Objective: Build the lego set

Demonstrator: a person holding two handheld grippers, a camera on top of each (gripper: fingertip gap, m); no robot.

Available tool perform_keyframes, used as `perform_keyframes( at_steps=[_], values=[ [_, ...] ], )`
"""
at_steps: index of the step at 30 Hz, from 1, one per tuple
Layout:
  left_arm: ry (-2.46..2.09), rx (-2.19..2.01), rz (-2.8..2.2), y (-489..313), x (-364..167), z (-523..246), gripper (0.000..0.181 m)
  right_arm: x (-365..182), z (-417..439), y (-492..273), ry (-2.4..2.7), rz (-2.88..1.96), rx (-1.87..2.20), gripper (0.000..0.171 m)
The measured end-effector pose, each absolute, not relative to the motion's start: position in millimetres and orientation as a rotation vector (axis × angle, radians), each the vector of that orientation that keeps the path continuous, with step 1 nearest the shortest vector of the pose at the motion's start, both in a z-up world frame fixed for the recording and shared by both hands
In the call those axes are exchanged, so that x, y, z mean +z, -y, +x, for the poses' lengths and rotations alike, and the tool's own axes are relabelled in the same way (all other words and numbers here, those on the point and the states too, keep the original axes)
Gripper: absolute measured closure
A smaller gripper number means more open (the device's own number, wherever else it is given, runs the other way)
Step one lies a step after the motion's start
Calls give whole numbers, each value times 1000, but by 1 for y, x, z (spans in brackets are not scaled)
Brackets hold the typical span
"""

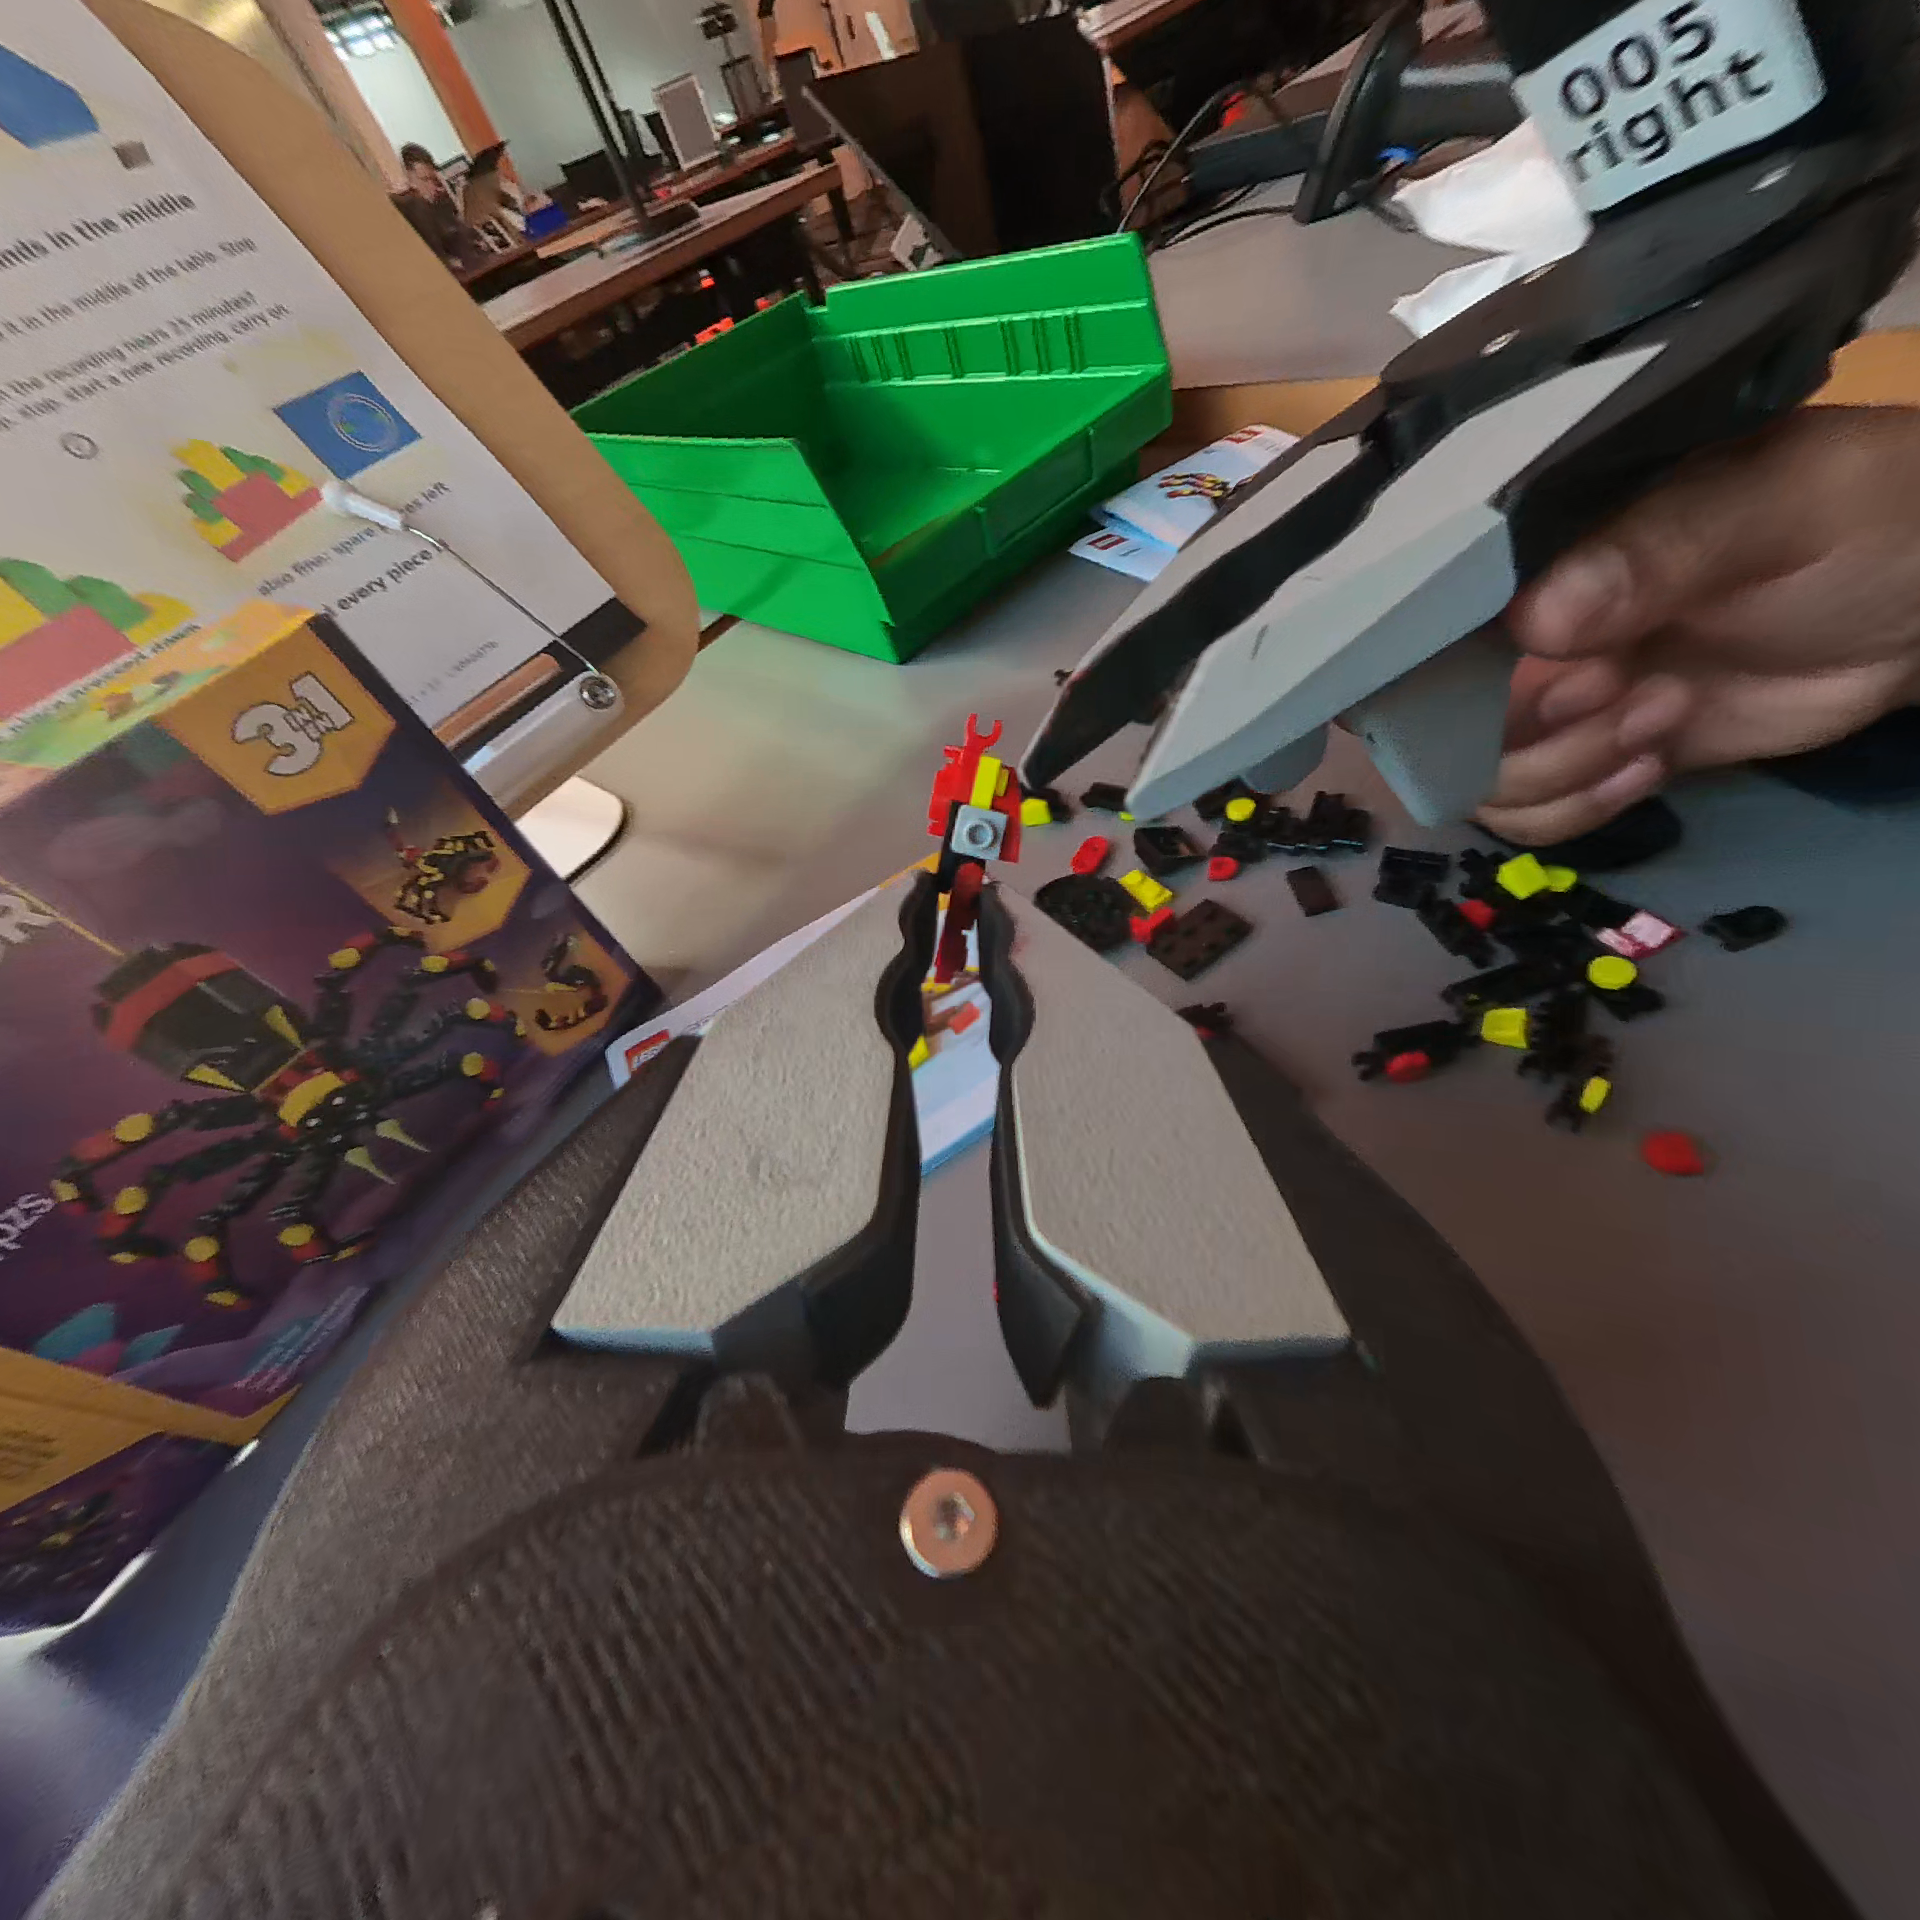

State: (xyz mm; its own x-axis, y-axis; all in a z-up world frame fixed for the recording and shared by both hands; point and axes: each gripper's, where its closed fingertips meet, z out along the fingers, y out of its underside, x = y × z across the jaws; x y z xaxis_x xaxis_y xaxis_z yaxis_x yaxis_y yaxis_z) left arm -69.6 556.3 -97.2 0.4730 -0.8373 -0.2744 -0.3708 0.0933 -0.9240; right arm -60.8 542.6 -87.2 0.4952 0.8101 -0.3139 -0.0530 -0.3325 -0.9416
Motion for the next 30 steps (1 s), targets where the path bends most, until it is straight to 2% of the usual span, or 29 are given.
perform_keyframes(
  at_steps=[8, 19, 24, 30],
  values=[
    [-1077, -386, -1467, -557, -95, -67, 176, -87, -75, -552, 543, -1696, 922, 151],
    [-1132, -287, -1397, -552, -94, -66, 177, -81, -81, -552, 557, -1665, 871, 151],
    [-1326, -104, -1163, -539, -89, -68, 177, -82, -83, -534, 789, -1633, 886, 152],
    [-1487, 221, -970, -539, -109, -67, 176, -107, -80, -530, 1028, -1744, 813, 151]
  ],
)
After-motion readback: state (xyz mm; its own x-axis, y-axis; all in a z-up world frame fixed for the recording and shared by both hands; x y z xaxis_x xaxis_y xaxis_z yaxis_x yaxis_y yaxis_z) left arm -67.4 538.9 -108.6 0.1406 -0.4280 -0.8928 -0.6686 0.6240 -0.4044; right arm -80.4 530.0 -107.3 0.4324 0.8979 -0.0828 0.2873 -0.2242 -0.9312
